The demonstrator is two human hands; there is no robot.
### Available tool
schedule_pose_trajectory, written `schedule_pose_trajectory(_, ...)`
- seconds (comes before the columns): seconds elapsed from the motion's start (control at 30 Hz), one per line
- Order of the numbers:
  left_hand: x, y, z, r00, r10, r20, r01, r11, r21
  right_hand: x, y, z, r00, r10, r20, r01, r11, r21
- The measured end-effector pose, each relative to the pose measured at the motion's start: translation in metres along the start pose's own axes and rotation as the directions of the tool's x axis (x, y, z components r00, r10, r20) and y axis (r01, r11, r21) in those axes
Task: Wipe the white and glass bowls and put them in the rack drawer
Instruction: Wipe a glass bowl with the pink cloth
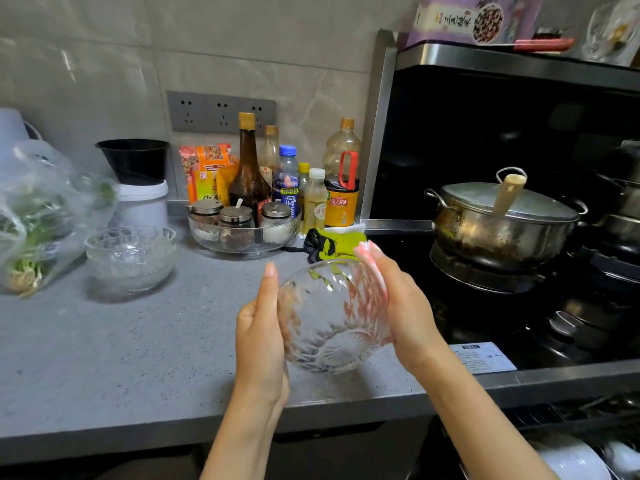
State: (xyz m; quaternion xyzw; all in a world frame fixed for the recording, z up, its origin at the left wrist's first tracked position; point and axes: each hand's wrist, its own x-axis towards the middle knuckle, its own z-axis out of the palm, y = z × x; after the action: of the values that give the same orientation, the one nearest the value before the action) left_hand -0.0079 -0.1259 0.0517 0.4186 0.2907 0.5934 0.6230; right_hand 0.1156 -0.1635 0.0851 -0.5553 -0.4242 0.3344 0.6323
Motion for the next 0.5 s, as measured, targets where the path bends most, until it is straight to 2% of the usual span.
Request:
schedule_pose_trajectory(0.1, 0.004, 0.001, -0.006, 0.999, 0.012, 0.042, -0.017, 0.992, 0.124, -0.003, -0.008, -0.004, 1.0, -0.001, 0.007, 0.002, 0.99, -0.139)
schedule_pose_trajectory(0.17, 0.006, 0.008, -0.008, 0.994, 0.069, 0.082, -0.087, 0.965, 0.247, -0.003, -0.013, -0.007, 0.999, -0.033, -0.003, 0.032, 0.988, -0.149)
schedule_pose_trajectory(0.23, 0.006, 0.019, -0.004, 0.97, 0.158, 0.182, -0.211, 0.922, 0.324, -0.003, -0.015, -0.007, 0.992, -0.118, 0.037, 0.123, 0.974, -0.189)
schedule_pose_trajectory(0.33, 0.003, 0.033, 0.007, 0.92, 0.171, 0.352, -0.327, 0.831, 0.451, -0.003, -0.016, -0.003, 0.965, -0.223, 0.142, 0.252, 0.937, -0.241)
schedule_pose_trajectory(0.43, 0.0, 0.027, 0.011, 0.911, 0.237, 0.338, -0.391, 0.761, 0.518, -0.003, -0.011, 0.0, 0.953, -0.272, 0.136, 0.298, 0.924, -0.241)
schedule_pose_trajectory(0.5, -0.002, 0.019, 0.011, 0.936, 0.254, 0.246, -0.346, 0.796, 0.497, -0.005, -0.006, -0.001, 0.94, -0.323, 0.113, 0.341, 0.91, -0.234)
